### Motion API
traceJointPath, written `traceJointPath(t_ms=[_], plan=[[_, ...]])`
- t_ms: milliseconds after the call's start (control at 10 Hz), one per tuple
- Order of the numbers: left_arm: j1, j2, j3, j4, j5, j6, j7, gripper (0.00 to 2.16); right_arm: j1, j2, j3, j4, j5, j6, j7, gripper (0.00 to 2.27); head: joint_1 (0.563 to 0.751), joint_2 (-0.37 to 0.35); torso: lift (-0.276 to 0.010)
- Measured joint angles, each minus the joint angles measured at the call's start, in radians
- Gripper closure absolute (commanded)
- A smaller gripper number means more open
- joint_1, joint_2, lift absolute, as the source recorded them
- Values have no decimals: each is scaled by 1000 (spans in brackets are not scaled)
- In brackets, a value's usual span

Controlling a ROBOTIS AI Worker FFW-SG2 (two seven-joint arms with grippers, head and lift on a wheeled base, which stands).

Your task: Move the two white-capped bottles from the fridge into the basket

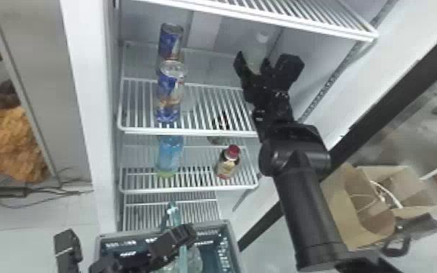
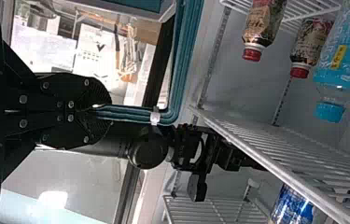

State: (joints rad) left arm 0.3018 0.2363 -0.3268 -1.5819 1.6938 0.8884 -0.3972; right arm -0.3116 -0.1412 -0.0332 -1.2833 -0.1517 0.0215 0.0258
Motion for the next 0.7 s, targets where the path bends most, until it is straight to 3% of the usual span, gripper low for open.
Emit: traceJointPath(t_ms=[700], plan=[[1, 0, -1, 0, 7, -5, 0, 1161, 28, -6, 25, -73, -40, -19, 0, 843, 695, -350, 0]])
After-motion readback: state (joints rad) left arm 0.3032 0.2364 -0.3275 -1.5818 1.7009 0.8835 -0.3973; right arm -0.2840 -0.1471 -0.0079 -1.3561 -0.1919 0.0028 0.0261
